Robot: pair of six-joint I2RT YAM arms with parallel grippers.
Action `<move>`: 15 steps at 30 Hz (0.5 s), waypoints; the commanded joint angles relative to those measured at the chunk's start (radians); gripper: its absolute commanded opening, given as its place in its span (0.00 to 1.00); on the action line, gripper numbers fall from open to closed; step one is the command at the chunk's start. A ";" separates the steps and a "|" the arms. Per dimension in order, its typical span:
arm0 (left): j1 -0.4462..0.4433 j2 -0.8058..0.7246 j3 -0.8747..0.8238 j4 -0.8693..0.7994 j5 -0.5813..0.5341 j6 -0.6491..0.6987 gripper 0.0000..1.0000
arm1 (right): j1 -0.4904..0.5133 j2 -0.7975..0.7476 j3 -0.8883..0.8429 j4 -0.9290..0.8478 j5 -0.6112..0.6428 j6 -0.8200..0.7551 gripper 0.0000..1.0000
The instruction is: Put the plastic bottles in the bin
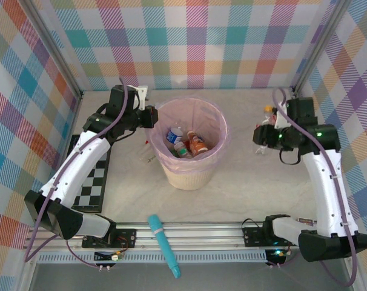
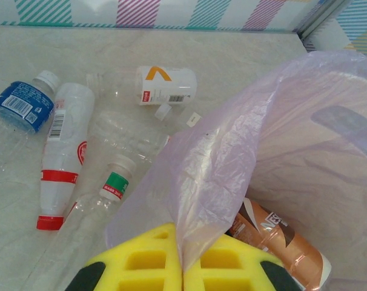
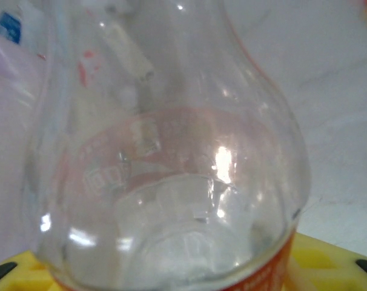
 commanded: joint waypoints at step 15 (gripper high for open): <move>-0.126 0.081 0.080 -0.101 -0.117 0.025 0.00 | 0.616 0.481 0.589 -0.018 0.168 -0.105 0.51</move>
